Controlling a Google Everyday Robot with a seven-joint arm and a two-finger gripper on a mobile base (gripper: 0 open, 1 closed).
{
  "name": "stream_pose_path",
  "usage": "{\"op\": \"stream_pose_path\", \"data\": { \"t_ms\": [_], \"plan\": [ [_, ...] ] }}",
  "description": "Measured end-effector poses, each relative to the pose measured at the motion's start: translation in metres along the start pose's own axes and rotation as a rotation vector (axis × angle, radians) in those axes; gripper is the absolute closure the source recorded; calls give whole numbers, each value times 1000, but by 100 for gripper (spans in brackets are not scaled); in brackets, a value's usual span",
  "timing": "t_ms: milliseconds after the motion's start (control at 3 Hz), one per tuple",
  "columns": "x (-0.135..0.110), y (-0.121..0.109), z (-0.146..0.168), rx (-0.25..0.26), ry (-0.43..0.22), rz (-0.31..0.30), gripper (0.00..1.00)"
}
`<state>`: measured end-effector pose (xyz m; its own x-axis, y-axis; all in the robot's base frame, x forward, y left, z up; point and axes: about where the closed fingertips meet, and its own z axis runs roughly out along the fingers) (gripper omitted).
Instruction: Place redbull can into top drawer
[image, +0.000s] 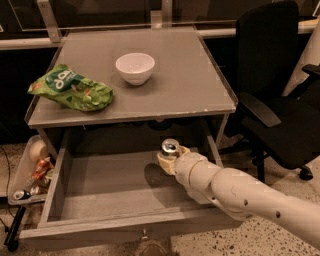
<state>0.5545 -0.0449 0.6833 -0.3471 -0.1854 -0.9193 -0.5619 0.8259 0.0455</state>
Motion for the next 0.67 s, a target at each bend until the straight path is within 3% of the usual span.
{"op": "stream_pose_path", "data": {
  "t_ms": [667],
  "plan": [
    [8,0,7,14,5,-10,100]
  ]
}}
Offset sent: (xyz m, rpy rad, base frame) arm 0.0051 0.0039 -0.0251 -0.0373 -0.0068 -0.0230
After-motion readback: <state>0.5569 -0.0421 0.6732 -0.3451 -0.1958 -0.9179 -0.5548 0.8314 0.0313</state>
